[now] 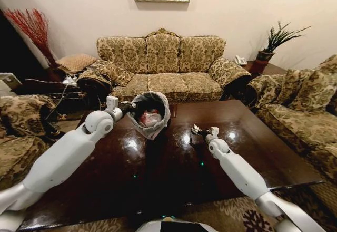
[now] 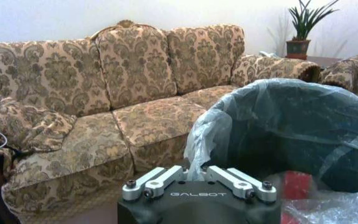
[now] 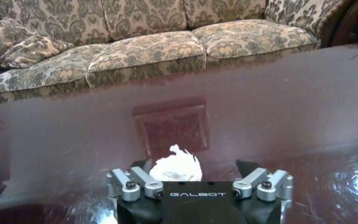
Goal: Move to the front of the table and place the trash on the table into the trash bin.
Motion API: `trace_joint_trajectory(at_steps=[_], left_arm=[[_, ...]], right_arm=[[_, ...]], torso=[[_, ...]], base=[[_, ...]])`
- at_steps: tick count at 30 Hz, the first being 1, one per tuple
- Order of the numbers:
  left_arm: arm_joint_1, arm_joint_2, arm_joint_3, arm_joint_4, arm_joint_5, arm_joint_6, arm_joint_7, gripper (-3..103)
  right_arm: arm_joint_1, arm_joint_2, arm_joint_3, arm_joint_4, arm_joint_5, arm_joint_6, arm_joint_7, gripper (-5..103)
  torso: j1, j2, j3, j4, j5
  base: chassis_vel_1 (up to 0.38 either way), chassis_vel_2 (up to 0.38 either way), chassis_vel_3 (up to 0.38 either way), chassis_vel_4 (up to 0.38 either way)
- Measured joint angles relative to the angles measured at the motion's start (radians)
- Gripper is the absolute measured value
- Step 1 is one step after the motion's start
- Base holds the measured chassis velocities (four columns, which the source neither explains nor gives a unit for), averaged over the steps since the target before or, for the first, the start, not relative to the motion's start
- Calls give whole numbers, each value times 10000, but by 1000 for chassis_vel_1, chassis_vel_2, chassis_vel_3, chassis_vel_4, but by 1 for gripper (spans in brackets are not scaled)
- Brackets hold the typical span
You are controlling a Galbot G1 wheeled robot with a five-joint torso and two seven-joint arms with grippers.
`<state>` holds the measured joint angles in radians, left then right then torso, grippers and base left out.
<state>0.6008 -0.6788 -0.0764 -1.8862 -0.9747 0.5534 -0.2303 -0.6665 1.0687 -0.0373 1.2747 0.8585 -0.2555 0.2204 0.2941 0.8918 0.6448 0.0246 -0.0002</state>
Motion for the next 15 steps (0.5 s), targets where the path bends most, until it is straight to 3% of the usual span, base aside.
trace_joint_trajectory(at_steps=[2,3,7,9,15], left_arm=[[13,-8,6,-5,2,-2,7,3],[13,-8,6,-5,2,-2,7,3],[26,7,5,-8,6,-30,57,3],[26,20,-1,6,18,-43,98,3],[23,27,-10,16,41,-68,151,3]], right_arm=[[46,100,44,-216,-81,95,-137,82],[46,100,44,-216,-81,95,-137,82],[71,240,76,-489,-219,213,-352,60],[77,269,75,-523,-242,221,-388,60],[122,416,77,-668,-251,300,-319,33]], torso=[[1,0,0,0,0],[1,0,0,0,0],[0,0,0,0,1],[0,0,0,0,2],[1,0,0,1,1]], base=[[0,0,0,0],[0,0,0,0],[0,0,0,0],[0,0,0,0],[0,0,0,0]])
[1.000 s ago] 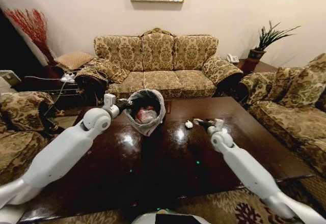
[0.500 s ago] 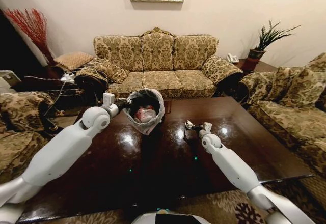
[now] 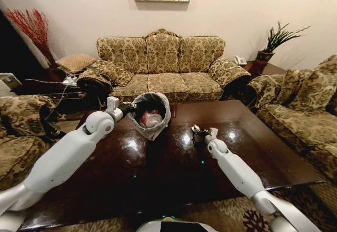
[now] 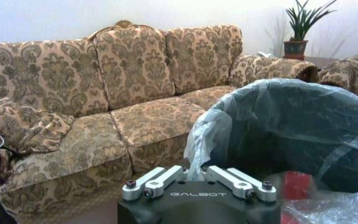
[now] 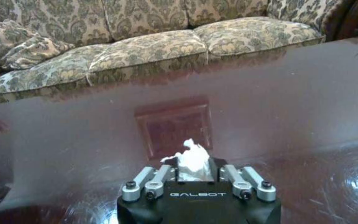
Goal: Move to the front of the table and place the trash on the table into the trash bin.
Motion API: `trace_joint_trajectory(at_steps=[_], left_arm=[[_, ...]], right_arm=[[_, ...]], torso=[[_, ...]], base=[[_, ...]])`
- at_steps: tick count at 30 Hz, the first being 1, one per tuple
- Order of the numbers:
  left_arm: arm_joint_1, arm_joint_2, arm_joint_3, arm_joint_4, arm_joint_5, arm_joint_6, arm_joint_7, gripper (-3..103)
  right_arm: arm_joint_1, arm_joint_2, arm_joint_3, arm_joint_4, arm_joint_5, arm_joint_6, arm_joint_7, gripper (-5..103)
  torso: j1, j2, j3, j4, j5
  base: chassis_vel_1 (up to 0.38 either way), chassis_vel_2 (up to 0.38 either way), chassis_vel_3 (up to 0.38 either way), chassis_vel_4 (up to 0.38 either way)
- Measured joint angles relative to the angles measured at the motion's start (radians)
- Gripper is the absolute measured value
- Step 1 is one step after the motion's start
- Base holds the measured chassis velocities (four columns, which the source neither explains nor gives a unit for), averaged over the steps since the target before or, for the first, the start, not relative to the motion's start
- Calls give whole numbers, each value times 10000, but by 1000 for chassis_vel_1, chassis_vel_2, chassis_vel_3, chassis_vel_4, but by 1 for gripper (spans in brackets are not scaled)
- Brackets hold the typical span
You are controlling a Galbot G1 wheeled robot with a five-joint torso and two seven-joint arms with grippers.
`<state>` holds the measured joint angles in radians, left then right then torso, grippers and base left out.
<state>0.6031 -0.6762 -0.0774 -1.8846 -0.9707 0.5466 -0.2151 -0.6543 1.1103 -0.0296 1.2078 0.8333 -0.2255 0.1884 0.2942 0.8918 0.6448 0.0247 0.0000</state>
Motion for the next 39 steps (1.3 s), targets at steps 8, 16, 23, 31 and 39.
trace_joint_trajectory(at_steps=[8,16,23,31,39], left_arm=[[-54,-37,14,6,3,-8,10,3],[-10,-160,14,-3,90,-15,16,3],[49,-292,72,-40,213,-20,17,3],[76,-263,100,-69,226,-20,15,3],[87,-235,119,7,223,-20,62,3]], right_arm=[[-67,-328,282,956,-315,183,646,6],[-46,-2198,780,3875,315,-157,1027,0],[-596,-2345,767,3921,190,-348,1273,5],[-293,-880,156,1861,-903,197,977,33],[-20,10,117,368,-1368,438,689,65]], torso=[[0,0,0,0,4],[-1,1,-1,-2,-3],[-2,0,0,-4,2],[-1,0,0,1,-1],[0,0,0,0,0]], base=[[0,0,0,0],[0,0,0,0],[0,0,0,0],[0,0,0,0],[0,0,0,0]])
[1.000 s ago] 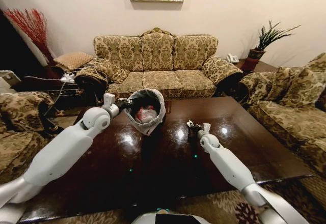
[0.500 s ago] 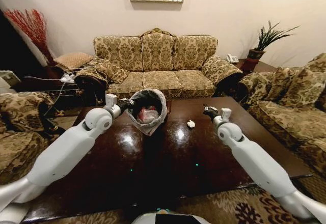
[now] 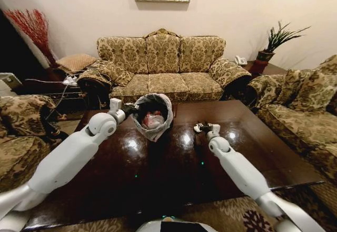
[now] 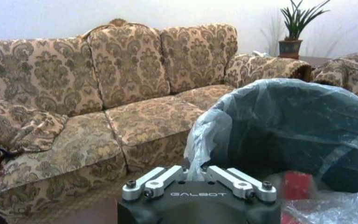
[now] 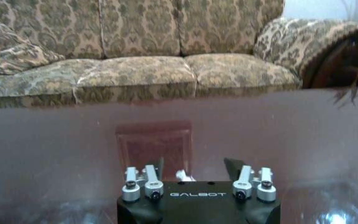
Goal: Move to the front of the table and place the trash on the table into the trash bin.
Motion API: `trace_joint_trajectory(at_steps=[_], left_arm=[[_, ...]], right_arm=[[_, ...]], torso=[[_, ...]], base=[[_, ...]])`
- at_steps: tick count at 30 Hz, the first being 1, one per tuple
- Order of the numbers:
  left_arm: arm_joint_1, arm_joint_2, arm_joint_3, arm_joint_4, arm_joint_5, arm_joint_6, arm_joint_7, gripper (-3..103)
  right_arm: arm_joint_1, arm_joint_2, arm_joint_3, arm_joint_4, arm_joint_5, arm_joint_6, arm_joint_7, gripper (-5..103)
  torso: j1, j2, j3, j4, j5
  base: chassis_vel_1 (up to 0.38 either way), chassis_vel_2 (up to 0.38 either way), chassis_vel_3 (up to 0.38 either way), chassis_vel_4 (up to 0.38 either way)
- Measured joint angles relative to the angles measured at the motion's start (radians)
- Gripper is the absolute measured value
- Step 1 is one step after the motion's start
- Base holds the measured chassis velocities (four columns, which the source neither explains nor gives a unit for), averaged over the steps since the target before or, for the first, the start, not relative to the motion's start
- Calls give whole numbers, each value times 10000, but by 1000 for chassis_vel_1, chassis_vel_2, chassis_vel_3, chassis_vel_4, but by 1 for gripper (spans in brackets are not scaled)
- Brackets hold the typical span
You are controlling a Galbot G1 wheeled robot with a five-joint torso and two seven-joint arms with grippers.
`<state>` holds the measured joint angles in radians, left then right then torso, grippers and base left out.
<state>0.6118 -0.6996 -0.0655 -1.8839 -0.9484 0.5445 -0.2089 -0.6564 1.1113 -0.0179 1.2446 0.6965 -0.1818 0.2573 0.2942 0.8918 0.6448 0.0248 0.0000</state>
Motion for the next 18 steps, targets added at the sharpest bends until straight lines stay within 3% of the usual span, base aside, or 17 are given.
trace_joint_trajectory(at_steps=[1,2,4,6,11,13,15,16,18], left_arm=[[0,-6,6,15,0,0,5,3],[-6,-31,29,69,0,0,50,3],[-10,-44,38,91,0,-1,65,3],[-39,-112,79,191,16,-14,77,3],[-63,-150,94,287,20,-34,106,3],[-81,-149,93,356,31,-62,145,3],[-90,-143,93,378,31,-69,164,3],[-98,-126,94,407,33,-83,201,3],[-120,-106,91,466,34,-106,259,3]], right_arm=[[8,59,28,-120,0,27,-33,65],[12,168,76,-312,4,66,-119,76],[12,190,84,-355,5,70,-154,76],[14,294,152,-639,3,83,-401,87],[125,449,222,-1099,26,115,-853,97],[179,542,231,-1362,12,160,-1085,88],[195,571,234,-1450,-7,188,-1168,88],[226,627,246,-1588,-58,255,-1308,77],[266,702,255,-1756,-105,313,-1402,71]], torso=[[0,0,0,0,0],[0,0,0,0,-1],[0,0,0,0,-1],[0,0,0,-1,-2],[0,0,0,-1,-1],[0,0,0,-1,1],[0,0,0,-1,0],[0,0,0,-1,-1],[0,0,0,-1,0]], base=[[0,0,0,0],[0,0,0,0],[0,0,0,0],[0,0,0,0],[0,0,0,0],[0,0,0,0],[0,0,0,0],[0,0,0,0],[0,0,0,0]])
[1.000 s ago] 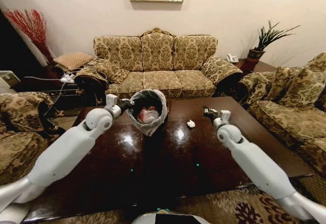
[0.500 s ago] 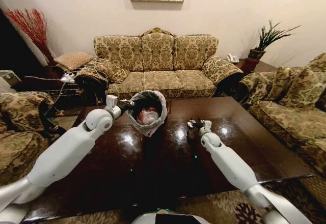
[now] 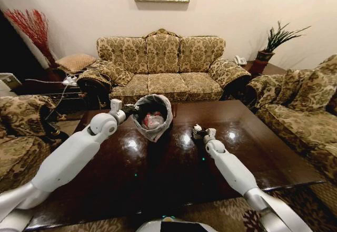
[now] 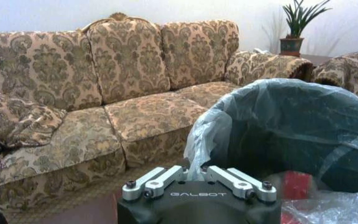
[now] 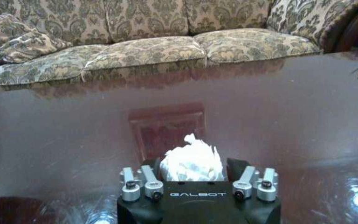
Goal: Move to the front of the table and place the trash on the table into the trash bin.
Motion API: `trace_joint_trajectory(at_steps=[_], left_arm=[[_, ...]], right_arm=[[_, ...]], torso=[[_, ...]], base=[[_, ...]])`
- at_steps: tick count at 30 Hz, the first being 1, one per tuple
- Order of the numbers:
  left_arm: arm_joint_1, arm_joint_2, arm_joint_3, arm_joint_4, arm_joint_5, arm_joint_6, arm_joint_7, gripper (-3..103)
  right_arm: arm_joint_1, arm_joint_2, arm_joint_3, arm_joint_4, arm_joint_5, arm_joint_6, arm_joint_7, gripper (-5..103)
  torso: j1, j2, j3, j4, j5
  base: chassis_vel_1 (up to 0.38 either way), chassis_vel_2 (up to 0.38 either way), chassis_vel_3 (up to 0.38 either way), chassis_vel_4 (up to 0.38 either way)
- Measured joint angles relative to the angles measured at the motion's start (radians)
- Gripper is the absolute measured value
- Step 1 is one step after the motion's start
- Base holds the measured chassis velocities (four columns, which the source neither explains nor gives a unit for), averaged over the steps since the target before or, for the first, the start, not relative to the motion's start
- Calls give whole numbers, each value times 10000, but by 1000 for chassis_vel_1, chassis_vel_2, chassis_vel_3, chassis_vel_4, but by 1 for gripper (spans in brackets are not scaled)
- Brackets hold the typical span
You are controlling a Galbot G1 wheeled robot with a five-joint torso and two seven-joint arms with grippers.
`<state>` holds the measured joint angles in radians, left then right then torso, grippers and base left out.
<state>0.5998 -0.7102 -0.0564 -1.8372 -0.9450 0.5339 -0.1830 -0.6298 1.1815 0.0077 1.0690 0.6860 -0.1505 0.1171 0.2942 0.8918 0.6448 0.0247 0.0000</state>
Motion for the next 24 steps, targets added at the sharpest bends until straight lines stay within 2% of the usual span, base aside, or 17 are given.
trace_joint_trajectory(at_steps=[1,3,4,7,8,10,11,13,16,17,20,21,22,23,24], left_arm=[[0,0,0,0,0,0,0,3],[-14,0,0,48,10,-20,16,3],[-14,0,0,48,10,-20,16,3],[-19,-13,1,87,21,-35,45,3],[-19,-13,1,87,21,-35,45,3],[-20,-18,6,108,46,-48,91,3],[-20,-18,6,108,46,-48,91,3],[-22,-21,8,112,62,-61,128,3],[-35,-21,8,112,63,-65,131,3],[-38,-19,6,108,62,-65,131,3],[-38,-5,-2,86,56,-65,133,3],[-39,42,-18,44,51,-66,145,3],[-39,58,-19,33,51,-66,151,3],[-39,58,-19,33,51,-66,151,3],[-38,73,-10,23,50,-66,180,3]], right_arm=[[0,0,0,0,0,0,0,71],[27,51,14,-100,-55,46,-15,61],[27,51,14,-100,-55,46,-15,61],[37,76,19,-178,-125,99,-19,44],[37,76,19,-178,-125,99,-19,44],[38,65,21,-193,-139,112,-11,33],[38,65,21,-193,-139,112,-11,33],[38,34,23,-192,-140,143,18,22],[29,-12,38,-35,-175,194,107,16],[12,-81,64,344,-244,226,253,12],[0,-253,64,1100,-265,221,456,9],[7,-715,-67,2610,-64,-6,782,6],[35,-949,-166,3321,136,-149,921,6],[35,-949,-166,3321,136,-149,921,6],[221,-1459,-437,4730,777,-470,1199,6]], torso=[[0,0,0,0,0],[0,0,0,0,-1],[0,0,0,0,-1],[0,0,0,0,-2],[0,0,0,0,-2],[-1,0,0,-1,0],[-1,0,0,-1,0],[0,0,0,0,0],[0,0,1,0,5],[1,0,2,-1,7],[1,-1,2,-1,3],[1,0,2,0,-1],[0,0,1,0,1],[0,0,1,0,1],[-1,0,0,0,-1]], base=[[0,0,0,0],[0,0,0,0],[0,0,0,0],[0,0,0,0],[0,0,0,0],[0,0,0,0],[0,0,0,0],[0,0,0,0],[0,0,0,0],[0,0,0,0],[0,0,0,0],[0,0,0,0],[0,0,0,0],[0,0,0,0],[0,0,0,0]])
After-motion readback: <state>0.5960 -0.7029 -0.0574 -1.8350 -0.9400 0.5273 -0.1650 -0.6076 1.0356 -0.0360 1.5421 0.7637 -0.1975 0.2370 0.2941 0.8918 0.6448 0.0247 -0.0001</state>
